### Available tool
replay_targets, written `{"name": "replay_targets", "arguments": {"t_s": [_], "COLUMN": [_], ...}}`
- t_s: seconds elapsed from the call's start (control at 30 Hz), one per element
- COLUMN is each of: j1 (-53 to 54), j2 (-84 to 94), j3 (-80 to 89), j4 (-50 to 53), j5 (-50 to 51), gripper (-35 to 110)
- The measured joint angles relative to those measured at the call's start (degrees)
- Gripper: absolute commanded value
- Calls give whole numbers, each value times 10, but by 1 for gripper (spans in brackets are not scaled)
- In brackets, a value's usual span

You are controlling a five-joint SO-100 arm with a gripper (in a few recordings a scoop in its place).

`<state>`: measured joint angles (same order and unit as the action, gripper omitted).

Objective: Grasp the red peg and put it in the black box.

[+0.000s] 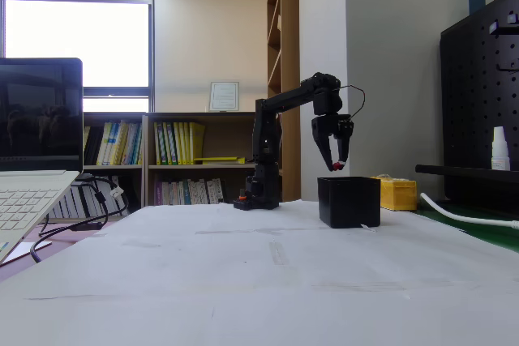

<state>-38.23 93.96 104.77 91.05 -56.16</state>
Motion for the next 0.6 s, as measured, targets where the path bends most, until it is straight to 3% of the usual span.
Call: {"name": "replay_targets", "arguments": {"t_s": [0.13, 0.6], "j1": [0, 0], "j2": [9, 11], "j3": [0, 0], "j4": [-6, -15], "j5": [-13, -26], "gripper": [39, 38]}}
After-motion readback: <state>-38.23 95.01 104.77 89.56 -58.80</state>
